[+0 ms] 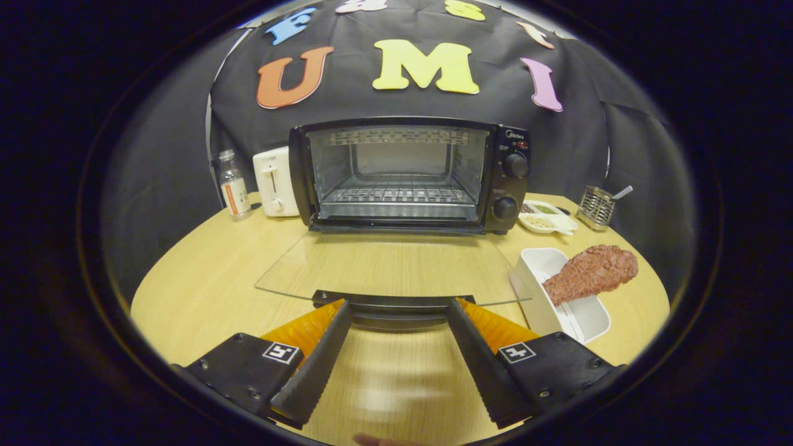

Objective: Open the toaster oven, put the food inside, and close the toaster oven door.

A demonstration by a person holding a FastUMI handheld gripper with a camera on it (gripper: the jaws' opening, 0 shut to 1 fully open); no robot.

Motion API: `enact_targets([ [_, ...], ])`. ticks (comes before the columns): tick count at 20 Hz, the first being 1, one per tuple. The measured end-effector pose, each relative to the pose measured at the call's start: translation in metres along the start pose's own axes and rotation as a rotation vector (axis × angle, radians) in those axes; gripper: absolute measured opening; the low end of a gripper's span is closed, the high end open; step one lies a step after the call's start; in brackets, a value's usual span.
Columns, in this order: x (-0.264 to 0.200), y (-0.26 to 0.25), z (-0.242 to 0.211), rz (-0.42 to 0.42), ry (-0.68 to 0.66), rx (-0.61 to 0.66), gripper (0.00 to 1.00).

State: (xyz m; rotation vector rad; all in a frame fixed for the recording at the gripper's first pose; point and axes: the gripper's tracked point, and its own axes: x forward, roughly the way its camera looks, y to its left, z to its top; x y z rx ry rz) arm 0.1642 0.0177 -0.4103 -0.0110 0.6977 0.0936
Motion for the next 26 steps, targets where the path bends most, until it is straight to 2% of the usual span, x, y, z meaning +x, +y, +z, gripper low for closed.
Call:
enact_targets([
  [5,-0.030,-0.020,0.028,0.070,0.002,0.039,1.00],
  [8,-0.050,-0.049,0.045,0.076,-0.012,0.024,1.00],
  [14,-0.071,-0.117,0.062,0.085,0.035,0.082,1.00],
  [18,-0.071,-0.175,0.065,0.046,0.079,0.078,0.99],
  [23,-0.053,-0.235,0.063,0.044,0.138,0.126,0.99],
  [26,-0.044,-0.247,0.057,0.114,0.197,0.199,0.97],
])
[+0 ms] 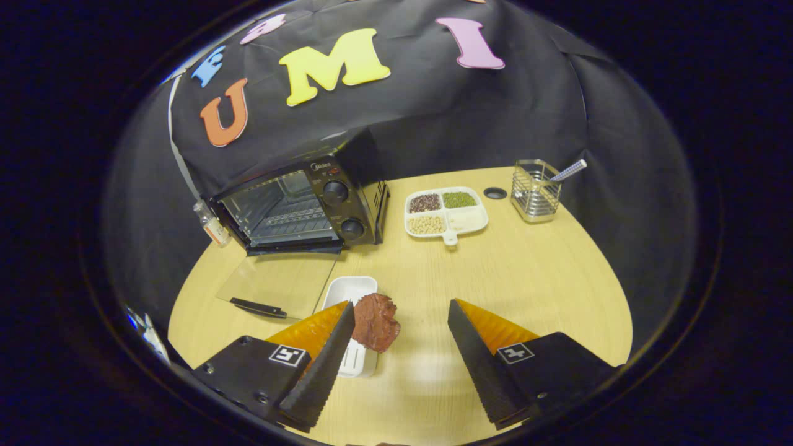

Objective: Open the toaster oven, put the food inside, and close the toaster oven door.

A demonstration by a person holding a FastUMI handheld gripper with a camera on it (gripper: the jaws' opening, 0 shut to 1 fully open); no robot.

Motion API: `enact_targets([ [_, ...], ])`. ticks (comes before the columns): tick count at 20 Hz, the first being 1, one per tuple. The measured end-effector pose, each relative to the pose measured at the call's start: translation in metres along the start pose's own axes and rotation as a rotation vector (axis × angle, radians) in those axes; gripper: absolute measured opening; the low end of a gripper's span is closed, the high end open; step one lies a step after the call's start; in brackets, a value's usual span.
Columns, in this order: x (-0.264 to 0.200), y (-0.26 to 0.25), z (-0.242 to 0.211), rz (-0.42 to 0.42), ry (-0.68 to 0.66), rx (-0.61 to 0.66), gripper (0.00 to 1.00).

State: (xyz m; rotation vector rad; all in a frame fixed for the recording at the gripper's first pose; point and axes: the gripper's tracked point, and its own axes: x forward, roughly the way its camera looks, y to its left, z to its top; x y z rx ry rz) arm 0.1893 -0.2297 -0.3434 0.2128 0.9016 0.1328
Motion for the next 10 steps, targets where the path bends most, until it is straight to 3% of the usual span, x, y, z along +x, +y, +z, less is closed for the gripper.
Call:
enact_targets([
  [3,0.006,0.008,-0.006,0.138,0.070,0.046,0.90],
  [6,0.009,0.012,-0.020,0.223,0.132,0.050,0.78],
  [9,0.012,0.013,-0.019,0.261,0.123,0.072,0.59],
  [10,0.013,0.015,-0.021,0.268,0.121,0.084,0.42],
])
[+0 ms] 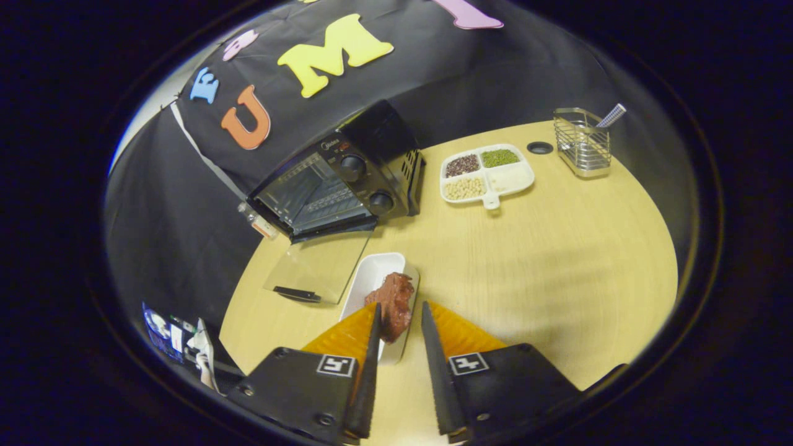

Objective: Open the toaster oven, put the food inside, and close the toaster oven door.

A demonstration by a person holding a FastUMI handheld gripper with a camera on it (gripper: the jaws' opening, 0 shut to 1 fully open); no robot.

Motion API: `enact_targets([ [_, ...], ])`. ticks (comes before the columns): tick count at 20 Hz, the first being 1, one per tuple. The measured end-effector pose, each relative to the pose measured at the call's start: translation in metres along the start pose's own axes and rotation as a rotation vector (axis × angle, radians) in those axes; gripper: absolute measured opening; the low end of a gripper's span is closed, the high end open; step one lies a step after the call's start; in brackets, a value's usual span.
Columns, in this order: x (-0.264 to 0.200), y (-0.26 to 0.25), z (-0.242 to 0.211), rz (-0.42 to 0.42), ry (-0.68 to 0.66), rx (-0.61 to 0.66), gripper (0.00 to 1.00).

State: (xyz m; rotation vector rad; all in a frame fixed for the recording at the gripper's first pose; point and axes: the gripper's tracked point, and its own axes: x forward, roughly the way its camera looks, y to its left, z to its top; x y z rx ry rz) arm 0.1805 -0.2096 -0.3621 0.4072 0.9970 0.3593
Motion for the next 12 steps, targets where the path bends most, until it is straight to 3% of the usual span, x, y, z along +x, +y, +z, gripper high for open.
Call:
enact_targets([
  [2,-0.004,0.012,-0.006,0.037,0.018,0.003,0.21],
  [4,-0.011,0.017,-0.008,0.020,0.023,-0.027,0.12],
  [12,-0.053,0.059,0.009,-0.140,-0.095,-0.260,0.09],
])
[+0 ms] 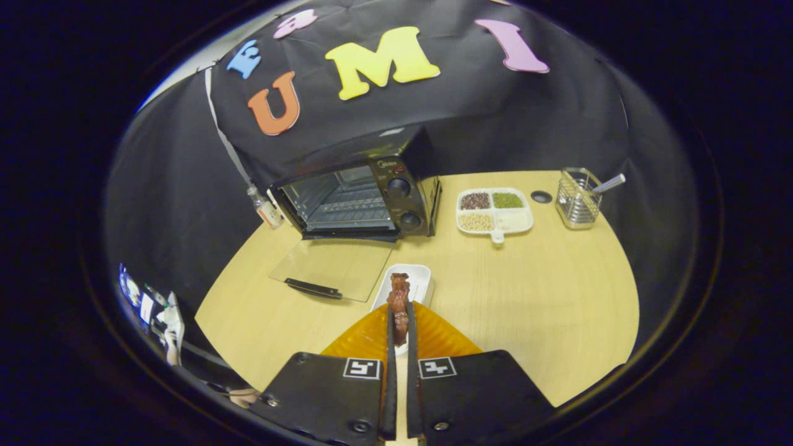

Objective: Open the toaster oven, put the food inside, and close the toaster oven door.

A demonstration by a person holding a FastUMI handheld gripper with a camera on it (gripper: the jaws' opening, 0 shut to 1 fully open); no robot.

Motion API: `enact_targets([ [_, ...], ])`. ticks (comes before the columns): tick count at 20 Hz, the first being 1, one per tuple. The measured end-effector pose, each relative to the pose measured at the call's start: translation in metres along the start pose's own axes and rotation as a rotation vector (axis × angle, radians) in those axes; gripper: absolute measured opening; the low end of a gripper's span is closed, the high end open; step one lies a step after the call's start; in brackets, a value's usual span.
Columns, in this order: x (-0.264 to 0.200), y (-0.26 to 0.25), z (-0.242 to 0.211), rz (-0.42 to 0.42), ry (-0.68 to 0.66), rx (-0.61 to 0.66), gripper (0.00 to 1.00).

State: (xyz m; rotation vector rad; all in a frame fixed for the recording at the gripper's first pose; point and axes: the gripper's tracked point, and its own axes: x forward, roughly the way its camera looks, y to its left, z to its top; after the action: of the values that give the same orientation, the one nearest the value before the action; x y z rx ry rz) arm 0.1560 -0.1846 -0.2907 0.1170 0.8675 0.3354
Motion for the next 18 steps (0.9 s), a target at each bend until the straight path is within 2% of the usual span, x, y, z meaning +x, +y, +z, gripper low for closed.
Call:
enact_targets([
  [6,-0.024,0.046,0.030,-0.111,-0.121,-0.168,0.09],
  [9,-0.026,0.083,0.038,-0.130,-0.180,-0.238,0.09],
  [15,-0.005,0.152,0.038,-0.161,-0.254,-0.351,0.09],
  [18,0.016,0.177,0.035,-0.153,-0.272,-0.355,0.09],
])
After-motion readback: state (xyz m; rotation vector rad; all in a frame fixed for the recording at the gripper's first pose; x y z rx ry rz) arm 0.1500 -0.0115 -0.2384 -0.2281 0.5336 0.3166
